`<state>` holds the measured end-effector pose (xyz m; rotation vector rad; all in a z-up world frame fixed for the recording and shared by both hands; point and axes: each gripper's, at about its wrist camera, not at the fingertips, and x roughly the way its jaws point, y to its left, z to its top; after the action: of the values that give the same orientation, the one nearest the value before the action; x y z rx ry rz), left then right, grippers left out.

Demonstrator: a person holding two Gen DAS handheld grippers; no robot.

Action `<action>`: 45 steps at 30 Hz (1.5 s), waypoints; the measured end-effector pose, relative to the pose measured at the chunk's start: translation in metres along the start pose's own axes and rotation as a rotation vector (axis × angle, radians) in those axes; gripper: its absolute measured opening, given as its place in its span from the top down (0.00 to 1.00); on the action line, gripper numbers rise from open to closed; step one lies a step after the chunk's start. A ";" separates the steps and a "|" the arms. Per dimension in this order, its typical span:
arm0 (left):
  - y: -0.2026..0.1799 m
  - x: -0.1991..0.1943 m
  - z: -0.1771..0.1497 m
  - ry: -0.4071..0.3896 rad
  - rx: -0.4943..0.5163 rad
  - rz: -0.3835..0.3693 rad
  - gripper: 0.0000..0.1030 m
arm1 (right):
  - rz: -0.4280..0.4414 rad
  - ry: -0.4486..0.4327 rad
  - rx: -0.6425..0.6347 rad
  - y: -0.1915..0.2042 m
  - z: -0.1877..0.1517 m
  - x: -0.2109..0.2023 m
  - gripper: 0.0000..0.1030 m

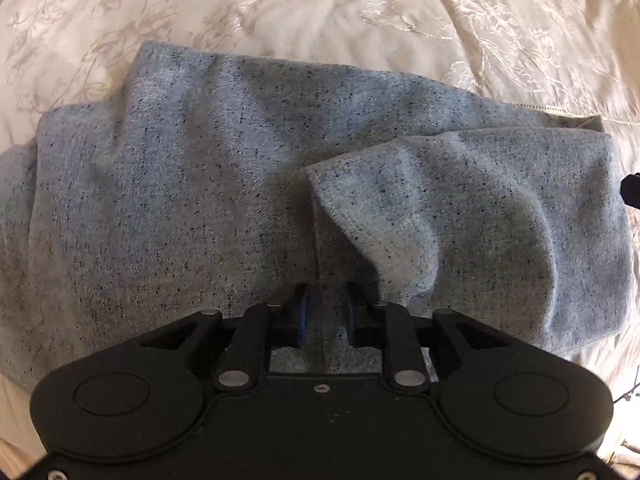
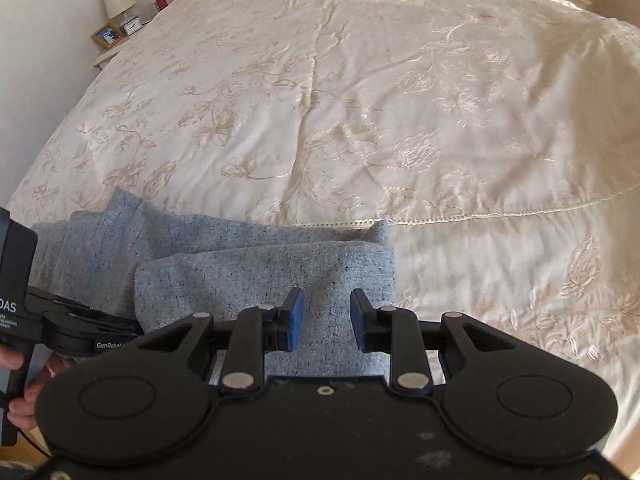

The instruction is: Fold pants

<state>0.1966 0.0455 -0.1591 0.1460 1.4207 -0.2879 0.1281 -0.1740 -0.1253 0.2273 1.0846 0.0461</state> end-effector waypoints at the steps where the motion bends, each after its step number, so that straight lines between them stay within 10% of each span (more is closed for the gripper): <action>1: 0.002 0.000 0.000 0.000 -0.015 0.000 0.70 | 0.023 0.015 -0.008 -0.002 0.005 0.007 0.73; 11: 0.013 -0.013 -0.026 -0.014 -0.002 0.128 0.71 | -0.077 0.098 -0.037 -0.038 0.047 0.092 0.86; 22: -0.009 -0.074 -0.011 -0.191 -0.043 0.021 0.72 | 0.037 -0.013 -0.085 -0.026 0.019 0.017 0.82; 25: -0.029 -0.059 0.001 -0.157 -0.023 -0.011 0.69 | 0.070 0.043 -0.138 -0.013 -0.007 0.014 0.82; 31: -0.001 -0.012 -0.001 0.020 -0.108 0.200 0.68 | 0.049 0.190 -0.233 -0.008 -0.068 0.026 0.84; 37: 0.038 -0.040 -0.004 -0.010 -0.231 0.204 0.71 | 0.052 0.193 -0.195 -0.015 -0.075 0.016 0.84; 45: 0.005 -0.064 -0.003 -0.057 -0.232 0.015 0.64 | 0.083 0.186 -0.194 -0.015 -0.057 0.015 0.83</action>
<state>0.1879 0.0583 -0.0966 -0.0408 1.3852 -0.1126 0.0834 -0.1777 -0.1667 0.0940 1.2471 0.2500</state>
